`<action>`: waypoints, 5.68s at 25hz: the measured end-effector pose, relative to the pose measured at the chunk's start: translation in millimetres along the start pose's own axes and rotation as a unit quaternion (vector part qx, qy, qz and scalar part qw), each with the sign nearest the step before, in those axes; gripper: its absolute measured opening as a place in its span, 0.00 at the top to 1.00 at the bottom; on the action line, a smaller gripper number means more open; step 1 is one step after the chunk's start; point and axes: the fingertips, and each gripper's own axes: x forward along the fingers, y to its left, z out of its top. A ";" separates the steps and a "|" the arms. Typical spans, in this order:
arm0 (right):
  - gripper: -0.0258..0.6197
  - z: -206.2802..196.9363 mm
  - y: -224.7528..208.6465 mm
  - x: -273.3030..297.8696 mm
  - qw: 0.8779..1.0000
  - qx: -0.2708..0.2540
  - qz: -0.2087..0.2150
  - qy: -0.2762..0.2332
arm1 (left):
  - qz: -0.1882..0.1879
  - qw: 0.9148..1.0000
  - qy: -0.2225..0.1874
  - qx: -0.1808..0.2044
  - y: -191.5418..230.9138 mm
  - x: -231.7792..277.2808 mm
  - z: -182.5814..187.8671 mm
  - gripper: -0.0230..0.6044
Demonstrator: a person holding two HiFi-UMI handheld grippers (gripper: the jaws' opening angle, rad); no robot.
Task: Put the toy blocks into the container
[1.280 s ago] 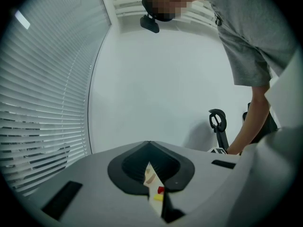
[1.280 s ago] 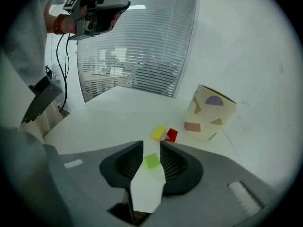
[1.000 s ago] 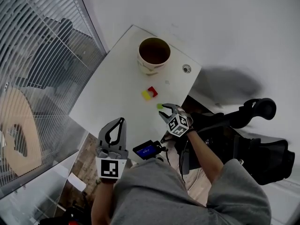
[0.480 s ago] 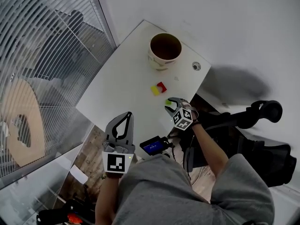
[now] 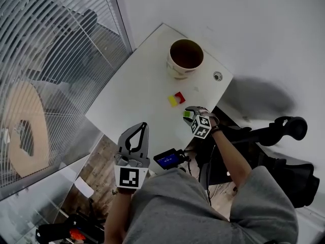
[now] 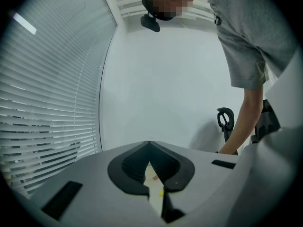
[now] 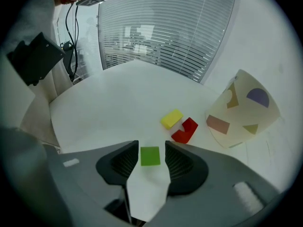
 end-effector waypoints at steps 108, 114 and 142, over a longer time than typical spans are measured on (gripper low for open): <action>0.72 160.1 -230.3 -192.3 0.909 0.197 -0.223 -0.291 | 0.018 0.997 -0.027 -0.073 28.5 61.9 26.9 0.95; 0.72 143.2 -256.3 -154.0 0.924 0.204 -0.206 -0.249 | 0.037 0.997 -0.014 -0.073 41.5 56.7 16.5 0.95; 0.71 97.7 -264.9 -94.5 0.933 0.256 -0.190 -0.166 | 0.041 0.996 -0.003 -0.080 52.2 59.1 1.4 0.95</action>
